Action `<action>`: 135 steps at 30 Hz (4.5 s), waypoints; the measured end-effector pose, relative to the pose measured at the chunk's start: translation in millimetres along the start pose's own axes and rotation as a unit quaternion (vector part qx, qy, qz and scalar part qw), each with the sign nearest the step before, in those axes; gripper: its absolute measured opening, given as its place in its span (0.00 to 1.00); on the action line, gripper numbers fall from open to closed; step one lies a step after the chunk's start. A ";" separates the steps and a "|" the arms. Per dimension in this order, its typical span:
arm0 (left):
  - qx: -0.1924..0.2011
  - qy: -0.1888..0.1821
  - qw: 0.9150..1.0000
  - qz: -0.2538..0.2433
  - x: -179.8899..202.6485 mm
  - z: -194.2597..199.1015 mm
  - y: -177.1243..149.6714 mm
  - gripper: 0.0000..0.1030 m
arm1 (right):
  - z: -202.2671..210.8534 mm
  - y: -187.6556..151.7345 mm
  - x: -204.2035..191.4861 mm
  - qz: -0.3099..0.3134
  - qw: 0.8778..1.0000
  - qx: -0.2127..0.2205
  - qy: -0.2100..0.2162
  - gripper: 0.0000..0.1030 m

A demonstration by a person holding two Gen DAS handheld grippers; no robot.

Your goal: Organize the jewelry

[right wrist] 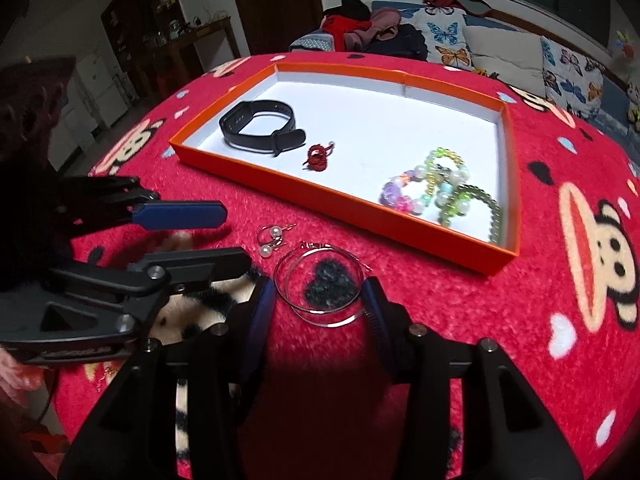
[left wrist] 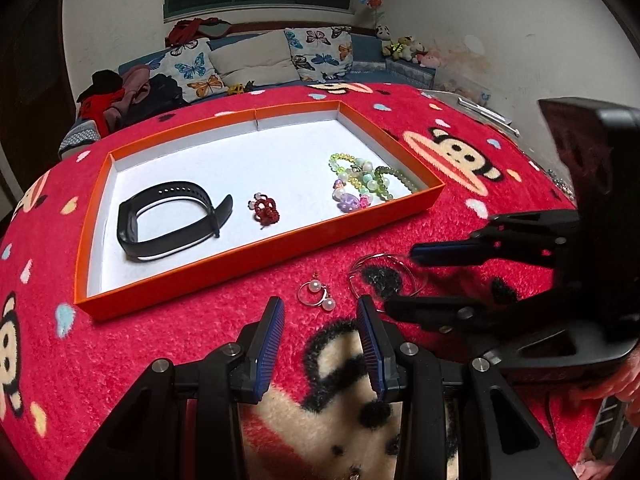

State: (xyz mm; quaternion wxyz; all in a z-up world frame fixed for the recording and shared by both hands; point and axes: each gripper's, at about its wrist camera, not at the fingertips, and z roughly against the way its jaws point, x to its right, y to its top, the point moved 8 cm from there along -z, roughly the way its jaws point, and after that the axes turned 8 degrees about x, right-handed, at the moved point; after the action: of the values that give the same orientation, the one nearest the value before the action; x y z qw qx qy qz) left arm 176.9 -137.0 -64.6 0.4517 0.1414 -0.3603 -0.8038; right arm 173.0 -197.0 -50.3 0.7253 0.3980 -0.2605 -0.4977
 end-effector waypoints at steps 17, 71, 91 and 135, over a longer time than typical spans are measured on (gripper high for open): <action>-0.002 0.036 0.999 -0.013 7.0 -23.4 -2.7 0.14 | 16.8 -4.7 23.9 -0.024 1.000 0.017 -0.001 0.34; 0.005 0.006 0.999 -0.038 11.2 -26.0 -4.4 0.08 | -0.5 -17.2 14.4 0.012 1.000 -0.012 0.008 0.51; 0.030 0.008 0.999 -0.030 3.4 2.1 1.4 0.07 | 10.9 -14.2 11.9 -0.006 1.000 -0.001 0.020 0.63; 0.000 0.032 0.999 0.023 -103.2 -98.1 107.1 0.09 | -80.8 98.8 51.6 0.007 1.000 0.016 -0.003 0.48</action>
State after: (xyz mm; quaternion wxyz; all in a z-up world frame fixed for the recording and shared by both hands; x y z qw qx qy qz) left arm 354.9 -131.4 -67.8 0.4808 0.1587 -0.3493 -0.7885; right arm 305.4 -200.8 -12.8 0.7214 0.4062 -0.2737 -0.4895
